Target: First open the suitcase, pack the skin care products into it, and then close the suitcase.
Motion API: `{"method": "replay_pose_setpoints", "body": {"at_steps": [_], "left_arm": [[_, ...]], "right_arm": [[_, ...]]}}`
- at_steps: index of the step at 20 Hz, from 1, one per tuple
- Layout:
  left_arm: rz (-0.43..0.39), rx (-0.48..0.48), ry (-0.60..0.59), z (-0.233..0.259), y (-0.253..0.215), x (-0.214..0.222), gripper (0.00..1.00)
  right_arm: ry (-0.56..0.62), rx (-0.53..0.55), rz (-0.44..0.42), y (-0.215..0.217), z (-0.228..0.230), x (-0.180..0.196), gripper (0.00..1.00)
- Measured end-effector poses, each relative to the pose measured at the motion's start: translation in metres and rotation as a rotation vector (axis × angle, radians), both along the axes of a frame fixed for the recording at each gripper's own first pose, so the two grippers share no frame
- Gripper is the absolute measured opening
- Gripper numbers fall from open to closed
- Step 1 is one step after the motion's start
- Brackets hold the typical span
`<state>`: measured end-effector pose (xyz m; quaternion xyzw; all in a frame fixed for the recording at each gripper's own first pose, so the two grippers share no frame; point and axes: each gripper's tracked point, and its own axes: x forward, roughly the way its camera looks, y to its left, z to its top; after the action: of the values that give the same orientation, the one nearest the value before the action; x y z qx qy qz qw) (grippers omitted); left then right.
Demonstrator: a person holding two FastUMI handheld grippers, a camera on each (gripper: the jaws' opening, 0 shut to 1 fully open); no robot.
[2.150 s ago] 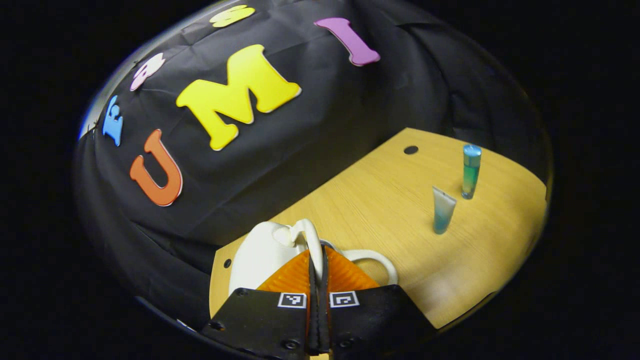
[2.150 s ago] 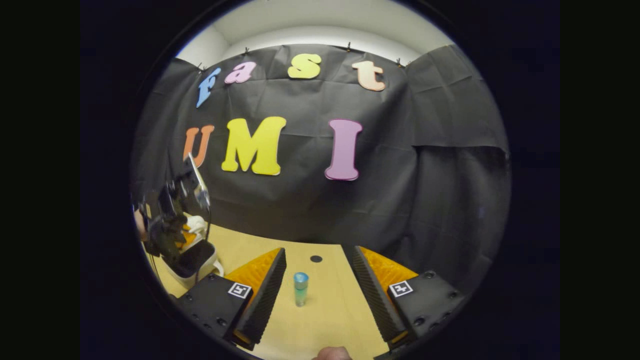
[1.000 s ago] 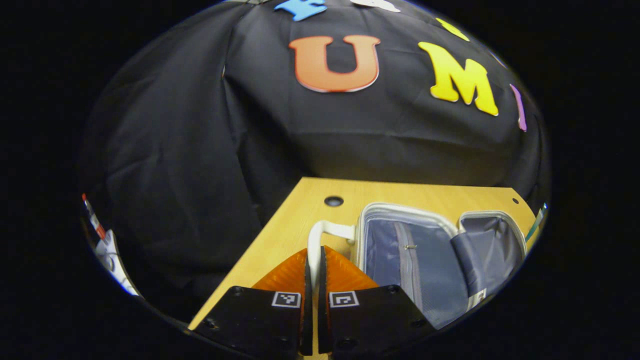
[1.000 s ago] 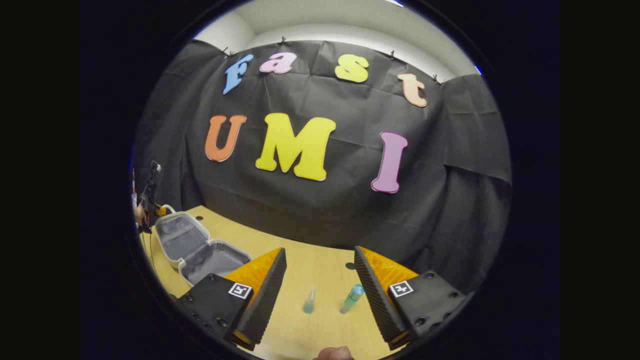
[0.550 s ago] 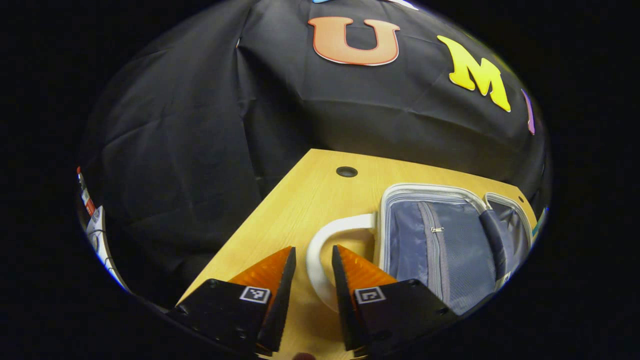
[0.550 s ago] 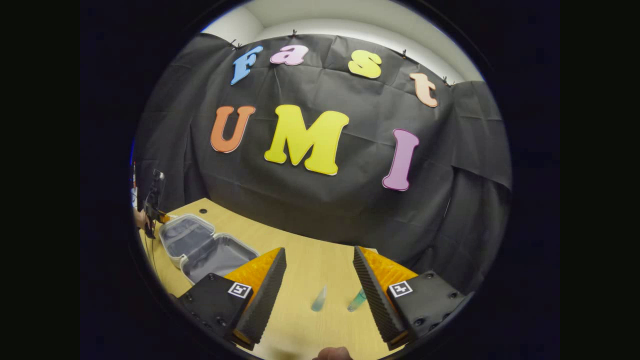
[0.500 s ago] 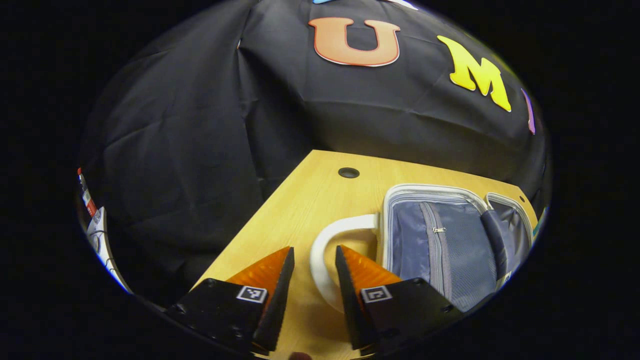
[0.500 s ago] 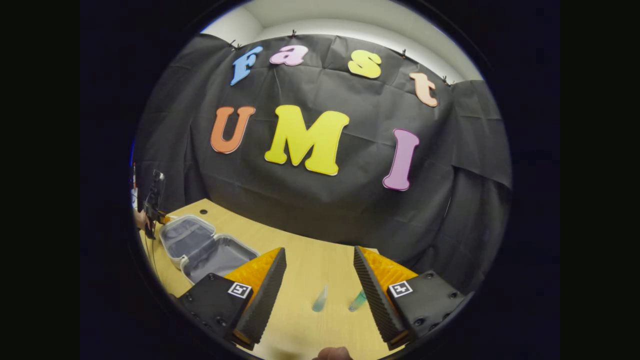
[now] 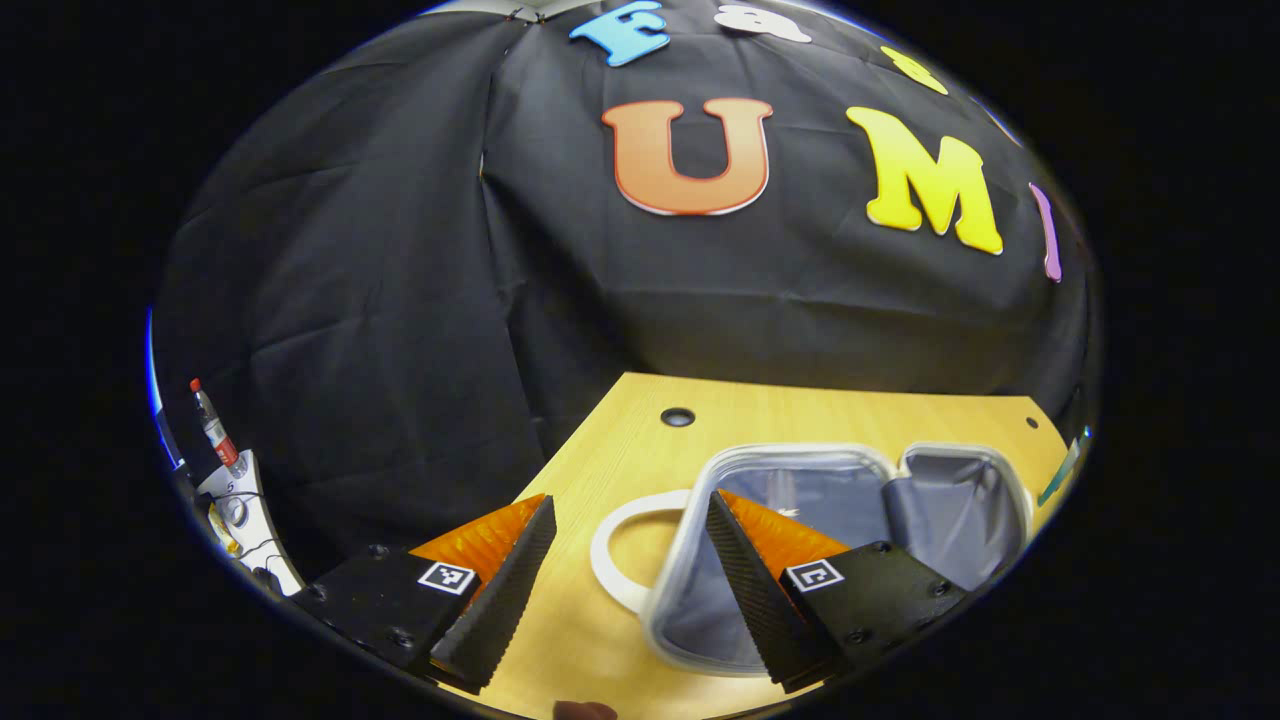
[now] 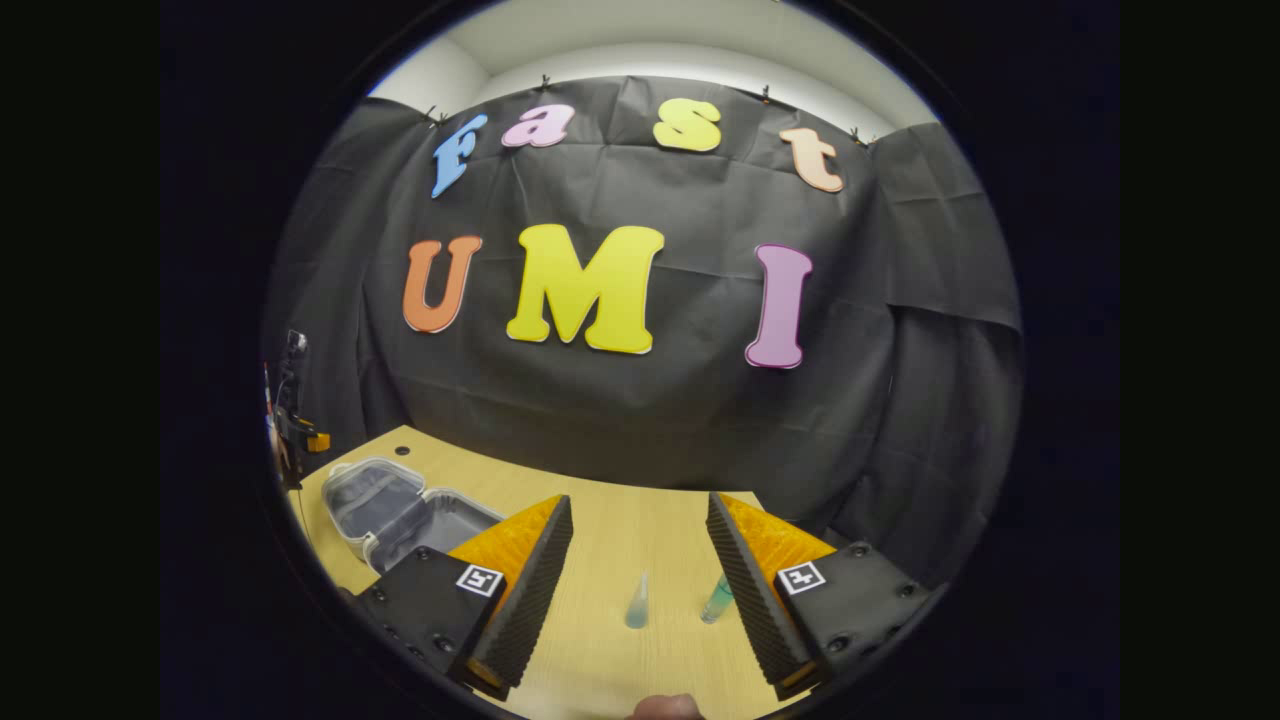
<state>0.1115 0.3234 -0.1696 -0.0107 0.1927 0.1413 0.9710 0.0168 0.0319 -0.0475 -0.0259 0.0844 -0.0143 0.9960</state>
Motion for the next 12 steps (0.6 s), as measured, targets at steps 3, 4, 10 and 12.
{"method": "replay_pose_setpoints", "body": {"at_steps": [3,4,10,12], "left_arm": [[-0.023,0.02,-0.054,0.039,-0.053,-0.009,0.96],[-0.04,0.013,-0.068,0.049,-0.075,-0.011,0.96],[-0.124,-0.051,-0.109,0.076,-0.219,-0.026,0.96],[-0.164,-0.061,-0.119,0.08,-0.27,-0.028,0.96]], "right_arm": [[-0.007,0.019,-0.015,-0.025,-0.006,-0.003,0.81],[-0.007,0.027,-0.018,-0.034,-0.008,-0.005,0.81],[-0.025,0.042,-0.05,-0.099,-0.016,-0.006,0.81],[-0.022,0.05,-0.063,-0.122,-0.022,-0.008,0.81]]}}
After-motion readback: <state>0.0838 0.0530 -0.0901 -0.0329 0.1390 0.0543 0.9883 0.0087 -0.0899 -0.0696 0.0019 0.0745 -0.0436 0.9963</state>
